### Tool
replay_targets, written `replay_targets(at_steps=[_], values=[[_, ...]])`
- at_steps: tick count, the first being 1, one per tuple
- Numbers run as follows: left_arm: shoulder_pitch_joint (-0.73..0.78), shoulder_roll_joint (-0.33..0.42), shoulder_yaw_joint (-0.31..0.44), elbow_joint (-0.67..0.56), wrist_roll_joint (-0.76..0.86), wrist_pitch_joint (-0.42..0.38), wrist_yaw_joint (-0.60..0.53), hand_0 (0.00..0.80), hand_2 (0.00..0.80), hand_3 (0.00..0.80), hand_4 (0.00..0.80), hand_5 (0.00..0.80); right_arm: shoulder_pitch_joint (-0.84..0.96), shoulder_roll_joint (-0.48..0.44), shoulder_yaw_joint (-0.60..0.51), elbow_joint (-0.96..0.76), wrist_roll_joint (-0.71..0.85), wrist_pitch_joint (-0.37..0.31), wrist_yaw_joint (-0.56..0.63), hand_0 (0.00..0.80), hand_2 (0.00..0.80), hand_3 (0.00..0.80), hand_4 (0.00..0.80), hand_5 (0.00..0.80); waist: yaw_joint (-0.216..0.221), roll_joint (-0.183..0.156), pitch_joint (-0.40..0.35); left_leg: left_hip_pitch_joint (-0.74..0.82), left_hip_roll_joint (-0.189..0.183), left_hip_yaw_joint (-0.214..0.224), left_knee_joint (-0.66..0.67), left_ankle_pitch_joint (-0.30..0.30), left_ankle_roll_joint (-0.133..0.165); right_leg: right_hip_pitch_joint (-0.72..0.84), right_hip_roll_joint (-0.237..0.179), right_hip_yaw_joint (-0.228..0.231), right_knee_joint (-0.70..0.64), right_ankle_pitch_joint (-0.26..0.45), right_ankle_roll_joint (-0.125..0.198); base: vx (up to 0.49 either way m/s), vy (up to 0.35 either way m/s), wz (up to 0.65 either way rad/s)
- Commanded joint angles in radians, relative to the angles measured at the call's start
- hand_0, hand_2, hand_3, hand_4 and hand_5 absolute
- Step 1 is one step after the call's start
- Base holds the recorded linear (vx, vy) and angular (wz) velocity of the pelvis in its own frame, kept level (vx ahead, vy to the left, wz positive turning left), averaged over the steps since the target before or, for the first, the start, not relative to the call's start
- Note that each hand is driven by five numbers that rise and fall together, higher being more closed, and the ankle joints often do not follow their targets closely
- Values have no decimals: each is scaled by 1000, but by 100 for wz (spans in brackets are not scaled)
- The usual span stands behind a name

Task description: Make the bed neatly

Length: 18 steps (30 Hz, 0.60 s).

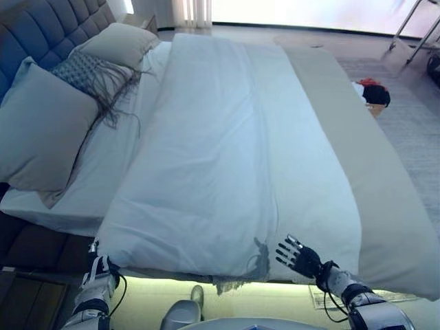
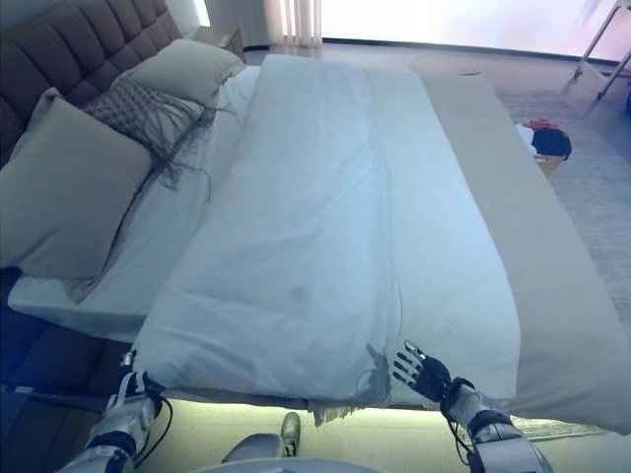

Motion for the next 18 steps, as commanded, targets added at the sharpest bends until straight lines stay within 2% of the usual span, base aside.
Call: replay_targets(at_steps=[1, 3, 4, 7, 8, 10, 11, 15, 18], values=[[79, 26, 114, 40, -76, -138, -4, 800, 800, 800, 800, 800, -35, -11, -28, 2, 36, -6, -12, 0, 0, 0, 0, 0, 49, -14, 21, -135, -11, 47, 97, -24, -76, 26, 4, -45, 72, -19, 30, -289, 129, 4], [88, 8, 124, 73, -57, -138, -15, 800, 800, 800, 800, 800, -18, -9, -48, 2, 30, -8, -10, 0, 0, 0, 0, 0, 30, -34, 26, -120, 24, 75, 176, -87, -66, 8, -22, -78, 90, -16, 30, -253, 179, 32], [93, -2, 124, 92, -58, -143, -24, 800, 800, 800, 800, 800, -6, -14, -59, 6, 21, -10, -2, 0, 0, 0, 0, 0, 12, -44, 27, -87, 70, 83, 212, -106, -63, -16, -42, -95, 115, -17, 28, -217, 232, 36], [112, -23, 106, 129, -54, -154, -43, 800, 800, 800, 800, 800, 22, -29, -88, 24, 15, -20, 4, 0, 0, 0, 0, 0, -21, -31, 24, -6, 179, 53, 211, -84, -92, -68, -61, -107, 188, -43, 17, -155, 299, -6], [118, -25, 105, 137, -60, -157, -41, 800, 800, 800, 800, 800, 27, -36, -99, 31, 14, -20, 4, 0, 0, 0, 0, 0, -27, -23, 24, 22, 198, 39, 186, -83, -100, -86, -66, -106, 213, -51, 16, -124, 314, -27], [129, -27, 97, 134, -78, -163, -38, 800, 800, 800, 800, 800, 40, -34, -110, 31, 30, -39, -2, 0, 0, 0, 0, 0, -25, -1, 28, 66, 209, 14, 108, -99, -116, -129, -88, -117, 266, -62, 29, -179, 280, -3], [130, -25, 96, 133, -85, -160, -42, 800, 800, 800, 800, 800, 43, -33, -116, 26, 33, -40, -8, 0, 0, 0, 0, 0, -26, 6, 34, 62, 209, 15, 100, -105, -120, -151, -101, -125, 280, -53, 36, -227, 237, 17], [118, -3, 78, 139, -98, -131, -42, 800, 800, 800, 800, 800, 20, -28, -106, 17, 27, -45, -10, 0, 0, 0, 0, 0, -17, 18, 81, 12, 196, 1, 194, -157, -127, -213, -148, -130, 342, -49, 57, -229, 150, 46], [92, 15, 69, 148, -95, -117, -23, 800, 800, 800, 800, 800, -22, -28, -85, 4, 50, -42, -34, 0, 0, 0, 0, 0, -14, 20, 120, -40, 183, -3, 266, -175, -128, -239, -163, -130, 366, -49, 56, -220, 118, 43]])
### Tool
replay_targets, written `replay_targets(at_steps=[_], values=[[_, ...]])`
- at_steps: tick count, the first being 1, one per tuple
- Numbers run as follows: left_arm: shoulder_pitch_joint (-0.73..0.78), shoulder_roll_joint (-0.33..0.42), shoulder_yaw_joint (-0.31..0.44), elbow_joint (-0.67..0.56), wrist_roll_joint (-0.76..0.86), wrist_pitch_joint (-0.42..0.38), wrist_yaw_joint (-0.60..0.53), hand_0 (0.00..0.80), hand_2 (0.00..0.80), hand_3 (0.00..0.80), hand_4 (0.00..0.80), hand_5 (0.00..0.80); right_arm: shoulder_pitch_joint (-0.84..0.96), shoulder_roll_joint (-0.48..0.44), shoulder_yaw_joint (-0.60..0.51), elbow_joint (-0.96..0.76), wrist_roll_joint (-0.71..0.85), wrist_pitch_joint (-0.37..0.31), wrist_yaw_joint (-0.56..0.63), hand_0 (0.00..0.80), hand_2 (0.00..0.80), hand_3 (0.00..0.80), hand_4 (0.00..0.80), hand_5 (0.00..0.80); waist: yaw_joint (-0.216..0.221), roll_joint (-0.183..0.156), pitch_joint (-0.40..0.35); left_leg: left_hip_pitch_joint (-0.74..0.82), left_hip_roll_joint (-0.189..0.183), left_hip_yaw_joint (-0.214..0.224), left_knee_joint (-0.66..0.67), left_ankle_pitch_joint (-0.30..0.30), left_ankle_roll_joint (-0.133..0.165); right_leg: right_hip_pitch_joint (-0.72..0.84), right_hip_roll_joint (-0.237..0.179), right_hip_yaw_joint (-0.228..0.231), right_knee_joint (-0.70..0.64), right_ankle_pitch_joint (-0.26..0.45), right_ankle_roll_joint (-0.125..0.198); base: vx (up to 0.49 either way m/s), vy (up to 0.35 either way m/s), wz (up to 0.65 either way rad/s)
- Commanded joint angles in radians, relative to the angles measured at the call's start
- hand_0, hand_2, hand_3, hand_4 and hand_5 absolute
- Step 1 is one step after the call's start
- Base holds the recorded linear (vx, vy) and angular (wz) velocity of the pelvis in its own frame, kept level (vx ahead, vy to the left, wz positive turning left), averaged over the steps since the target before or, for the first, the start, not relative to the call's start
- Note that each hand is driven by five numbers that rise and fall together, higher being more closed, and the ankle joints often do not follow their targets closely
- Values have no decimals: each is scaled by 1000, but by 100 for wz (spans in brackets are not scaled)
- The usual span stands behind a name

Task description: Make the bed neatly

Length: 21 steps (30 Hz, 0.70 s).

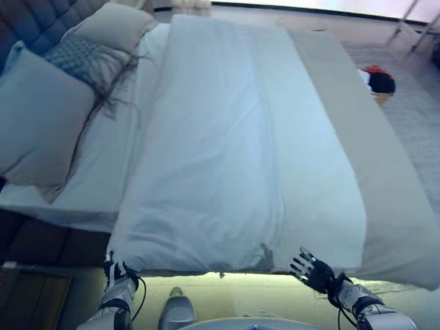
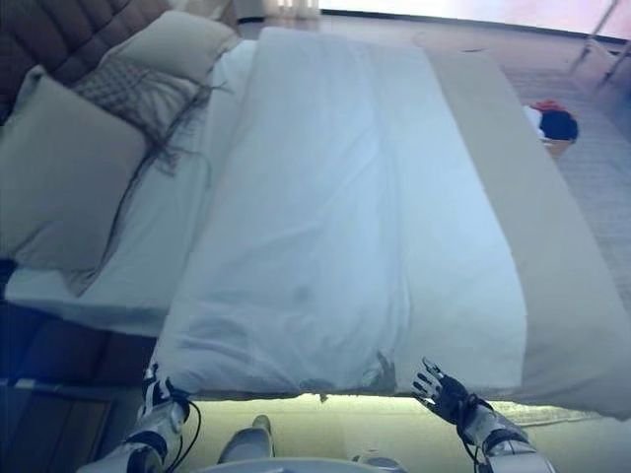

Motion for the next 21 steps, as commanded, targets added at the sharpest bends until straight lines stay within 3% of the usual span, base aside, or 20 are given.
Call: replay_targets(at_steps=[1, 9, 15, 16, 18, 21], values=[[159, 104, 75, 35, -75, -70, 15, 800, 800, 800, 800, 800, -59, -6, -38, -13, 45, -23, -17, 0, 0, 0, 0, 0, 81, 10, 47, -48, 19, -3, 155, -68, -33, -83, -85, -1, 111, 44, 31, -100, 133, 45], [198, 133, 98, 72, 24, -6, 4, 800, 800, 800, 800, 800, -67, -32, -36, -17, 62, -34, -23, 0, 0, 0, 0, 0, 89, 16, 61, -33, -33, 5, 145, -87, -14, -34, -93, 15, 19, 96, 59, -23, 119, 8], [95, 174, 41, 47, 14, 28, 39, 800, 800, 800, 800, 800, -132, -21, 11, -29, 94, -85, -22, 0, 0, 0, 0, 0, 82, 8, 132, -109, -82, 12, 189, -111, 27, -91, -135, 45, 3, 149, 103, -194, 82, 6], [59, 178, 16, 30, -17, 17, 50, 800, 800, 800, 800, 800, -163, -7, 24, -32, 97, -100, -28, 0, 0, 0, 0, 0, 79, 17, 171, -134, -77, 9, 224, -128, 41, -157, -149, 55, 111, 137, 101, -381, 130, -1], [10, 171, -18, -15, -53, -9, 72, 800, 800, 800, 800, 800, -200, -11, 39, -41, 114, -97, -34, 0, 0, 0, 0, 0, 67, 21, 221, -217, -67, 19, 336, -166, 75, -289, -148, 94, 379, 23, 72, -302, 131, 10], [-30, 140, -67, -43, -17, -51, 92, 800, 800, 800, 800, 800, -207, -14, 49, -64, 125, -70, -85, 0, 0, 0, 0, 0, 61, -11, 236, -349, -88, 19, 475, -212, 70, -323, -137, 111, 383, -9, 52, -87, 20, 40]])
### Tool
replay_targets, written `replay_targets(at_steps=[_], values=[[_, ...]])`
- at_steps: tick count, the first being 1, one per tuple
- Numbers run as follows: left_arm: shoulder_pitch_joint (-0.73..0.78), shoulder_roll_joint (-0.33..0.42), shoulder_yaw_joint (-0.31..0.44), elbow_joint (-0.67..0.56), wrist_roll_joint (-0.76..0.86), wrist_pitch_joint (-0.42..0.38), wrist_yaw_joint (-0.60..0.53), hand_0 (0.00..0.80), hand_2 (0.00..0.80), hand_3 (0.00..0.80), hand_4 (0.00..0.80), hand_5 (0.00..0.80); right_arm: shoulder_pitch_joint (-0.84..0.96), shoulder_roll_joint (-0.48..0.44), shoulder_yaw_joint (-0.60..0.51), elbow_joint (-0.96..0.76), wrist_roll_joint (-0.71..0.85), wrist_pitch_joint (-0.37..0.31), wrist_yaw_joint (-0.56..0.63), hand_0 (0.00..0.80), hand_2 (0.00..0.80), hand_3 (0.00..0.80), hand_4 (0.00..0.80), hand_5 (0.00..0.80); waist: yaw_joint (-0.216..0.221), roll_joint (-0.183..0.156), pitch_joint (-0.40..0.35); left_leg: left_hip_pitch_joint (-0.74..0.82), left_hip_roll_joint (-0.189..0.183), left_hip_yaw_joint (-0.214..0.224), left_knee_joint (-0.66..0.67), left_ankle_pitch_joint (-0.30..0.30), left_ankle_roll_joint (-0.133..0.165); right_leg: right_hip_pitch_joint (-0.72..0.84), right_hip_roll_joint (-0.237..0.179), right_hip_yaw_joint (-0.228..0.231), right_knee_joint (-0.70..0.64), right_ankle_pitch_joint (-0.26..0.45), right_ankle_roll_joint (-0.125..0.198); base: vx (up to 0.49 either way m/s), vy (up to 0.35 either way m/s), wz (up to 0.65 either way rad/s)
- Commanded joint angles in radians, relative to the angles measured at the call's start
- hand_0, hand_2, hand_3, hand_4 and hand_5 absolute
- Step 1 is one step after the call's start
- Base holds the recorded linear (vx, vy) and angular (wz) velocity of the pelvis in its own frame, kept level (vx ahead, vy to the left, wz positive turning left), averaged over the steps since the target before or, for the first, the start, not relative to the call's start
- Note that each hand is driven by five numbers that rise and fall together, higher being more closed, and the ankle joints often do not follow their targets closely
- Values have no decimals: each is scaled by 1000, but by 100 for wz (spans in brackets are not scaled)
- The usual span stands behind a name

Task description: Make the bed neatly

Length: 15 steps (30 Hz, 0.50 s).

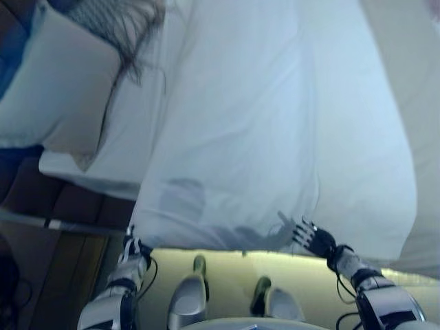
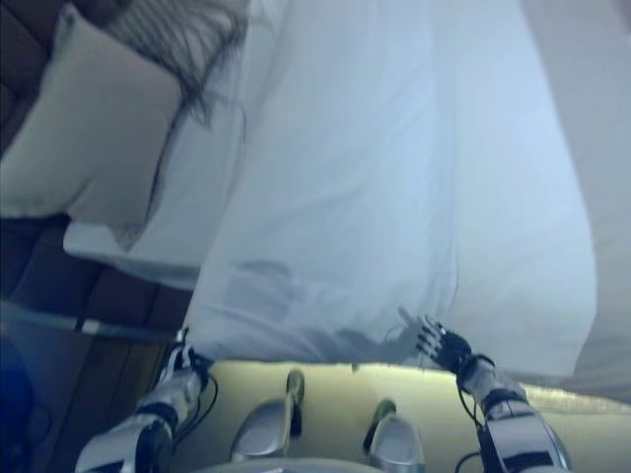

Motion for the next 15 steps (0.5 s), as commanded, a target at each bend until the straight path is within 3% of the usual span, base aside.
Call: replay_targets(at_steps=[1, 9, 15], values=[[146, 125, -16, -14, -69, -152, 37, 800, 800, 800, 800, 800, -14, 21, -5, -61, 51, -16, -26, 0, 0, 0, 0, 0, 53, -70, 52, -131, -30, -12, 221, -131, 25, -99, -26, 89, 17, 44, 41, -147, 106, 47], [87, 154, -25, -20, -113, -150, 86, 800, 800, 800, 800, 800, -103, -89, -4, -46, 66, -14, 18, 0, 0, 0, 0, 0, 69, -70, 102, -381, -49, -35, 380, -174, 41, -435, -44, 126, 306, -33, 15, -146, 119, 5], [127, 149, 2, 15, -117, -118, 79, 800, 800, 800, 800, 800, -153, -129, 1, -77, 78, -5, 38, 0, 0, 0, 0, 0, 87, -67, 110, -506, -51, -51, 514, -216, 49, -574, -52, 146, 447, -79, 0, -96, 52, 10]])
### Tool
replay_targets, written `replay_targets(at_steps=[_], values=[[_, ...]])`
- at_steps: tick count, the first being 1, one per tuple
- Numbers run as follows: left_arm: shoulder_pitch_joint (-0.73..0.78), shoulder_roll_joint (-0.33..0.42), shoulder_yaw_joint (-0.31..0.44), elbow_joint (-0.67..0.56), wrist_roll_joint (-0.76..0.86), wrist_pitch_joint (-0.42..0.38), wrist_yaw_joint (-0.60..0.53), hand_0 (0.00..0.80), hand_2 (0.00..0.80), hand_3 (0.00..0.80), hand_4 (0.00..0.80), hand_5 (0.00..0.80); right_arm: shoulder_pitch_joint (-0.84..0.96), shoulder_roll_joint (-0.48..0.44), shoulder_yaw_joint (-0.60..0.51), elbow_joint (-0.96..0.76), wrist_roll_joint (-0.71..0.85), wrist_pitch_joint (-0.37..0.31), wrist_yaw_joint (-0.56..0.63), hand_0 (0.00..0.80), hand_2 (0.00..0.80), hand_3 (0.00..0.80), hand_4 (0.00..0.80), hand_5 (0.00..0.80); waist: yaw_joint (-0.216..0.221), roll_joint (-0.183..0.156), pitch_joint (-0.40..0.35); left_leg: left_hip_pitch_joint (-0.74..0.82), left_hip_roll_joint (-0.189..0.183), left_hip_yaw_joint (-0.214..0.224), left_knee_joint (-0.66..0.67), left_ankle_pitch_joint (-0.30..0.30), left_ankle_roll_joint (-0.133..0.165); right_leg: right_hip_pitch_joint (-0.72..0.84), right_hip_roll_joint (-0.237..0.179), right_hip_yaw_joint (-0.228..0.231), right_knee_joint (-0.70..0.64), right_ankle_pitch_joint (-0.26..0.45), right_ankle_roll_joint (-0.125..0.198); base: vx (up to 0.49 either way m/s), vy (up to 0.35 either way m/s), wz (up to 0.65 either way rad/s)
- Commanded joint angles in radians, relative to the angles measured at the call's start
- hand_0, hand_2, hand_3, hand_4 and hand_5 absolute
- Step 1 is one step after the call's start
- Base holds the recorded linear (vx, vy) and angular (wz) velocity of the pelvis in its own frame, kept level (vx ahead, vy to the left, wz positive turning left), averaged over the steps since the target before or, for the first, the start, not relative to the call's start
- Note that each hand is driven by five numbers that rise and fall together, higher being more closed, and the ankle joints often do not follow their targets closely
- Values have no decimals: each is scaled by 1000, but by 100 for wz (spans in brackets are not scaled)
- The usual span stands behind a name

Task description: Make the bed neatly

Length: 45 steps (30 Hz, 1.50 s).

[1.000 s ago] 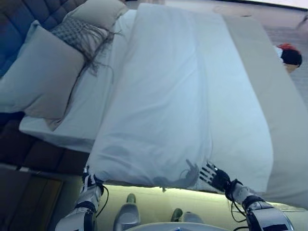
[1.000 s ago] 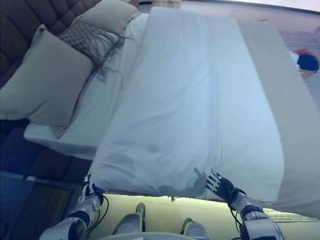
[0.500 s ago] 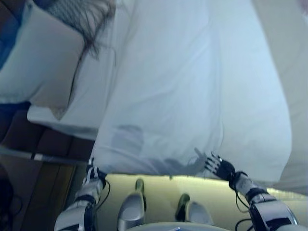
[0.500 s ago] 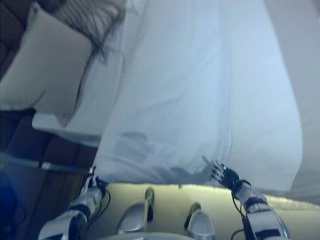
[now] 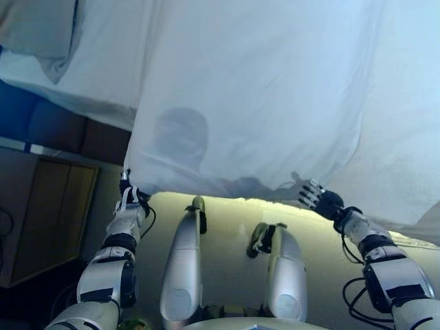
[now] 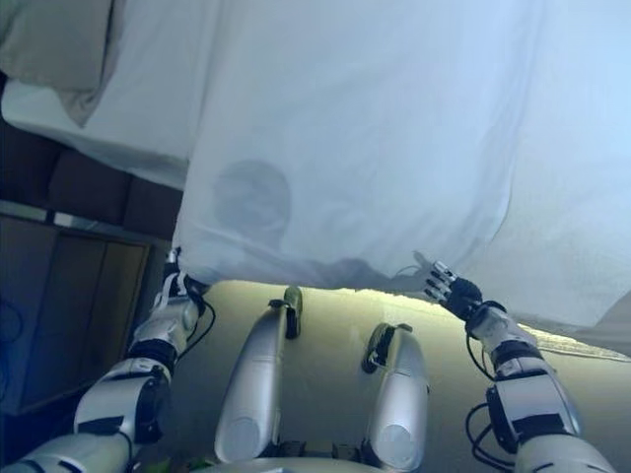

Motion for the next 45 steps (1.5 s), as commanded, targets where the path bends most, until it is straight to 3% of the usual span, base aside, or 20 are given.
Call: replay_targets(at_steps=[1, 15, 16, 18, 27, 33, 36, 39, 42, 45], values=[[292, 95, 87, 151, -64, -68, 74, 800, 800, 800, 800, 800, -9, -14, -13, -29, 32, -5, 32, 0, 0, 0, 0, 0, 77, -43, 17, 12, -38, 15, 59, -124, 55, -98, 10, 63, -15, 129, 9, -67, 37, 1], [388, 125, 113, 261, -3, 30, -50, 800, 800, 800, 800, 800, -1, -28, -1, -117, 61, -1, 30, 0, 0, 0, 0, 0, 98, -53, 10, -93, -38, -9, 192, -153, 60, -186, 8, 54, 104, 98, 4, -41, -24, 3], [389, 127, 112, 262, 4, 40, -54, 734, 734, 734, 734, 734, 1, -26, -2, -114, 61, 0, 32, 0, 0, 0, 0, 0, 98, -53, 9, -94, -39, -9, 194, -152, 60, -186, 9, 53, 105, 98, 4, -6, -24, -3], [388, 127, 106, 264, 20, 65, -70, 0, 0, 0, 0, 0, 1, -22, -5, -108, 60, 3, 36, 0, 0, 0, 0, 0, 98, -52, 6, -93, -39, -9, 199, -151, 59, -184, 10, 52, 107, 100, 5, 0, 0, 0], [466, 82, 30, 286, 373, 173, -150, 0, 0, 0, 0, 0, 73, 36, -35, -125, 26, 4, 52, 0, 0, 0, 0, 0, 88, -55, -16, 15, -22, 18, 69, -100, 40, -75, 20, 20, -38, 166, 20, 49, -16, 2], [578, 75, 67, 344, 478, 169, -209, 0, 0, 0, 0, 0, 143, 81, -54, -124, 13, -17, 55, 0, 0, 0, 0, 0, 107, -62, -37, 162, -23, 22, -125, -35, 14, 84, 25, -19, -224, 220, 39, 115, -26, 8], [604, 79, 79, 348, 505, 127, -369, 0, 0, 0, 0, 0, 169, 103, -51, -120, 14, -25, 52, 0, 0, 0, 0, 0, 112, -66, -48, 230, -17, 25, -213, -1, 5, 155, 26, -37, -302, 237, 40, 143, -39, 0], [590, 53, 7, 200, 445, 107, -598, 0, 0, 0, 0, 0, 208, 118, -37, -152, 29, -35, 31, 0, 0, 0, 0, 0, 106, -65, -50, 286, -17, 23, -282, 24, 3, 209, 27, -41, -371, 263, 48, 92, -11, 9], [589, 25, -185, -132, 307, 47, -696, 0, 0, 0, 0, 0, 245, 118, -42, -179, 49, -43, 11, 0, 0, 0, 0, 0, 107, -48, -49, 331, -26, 19, -352, 47, 6, 255, 31, -46, -452, 298, 58, 29, 20, 17], [538, 41, -273, -245, 304, -41, -826, 0, 0, 0, 0, 0, 219, 116, -46, -136, 65, -42, 20, 0, 0, 0, 0, 0, 111, -38, -49, 358, -31, 17, -381, 53, 8, 288, 31, -54, -495, 320, 66, 32, -9, 16]])
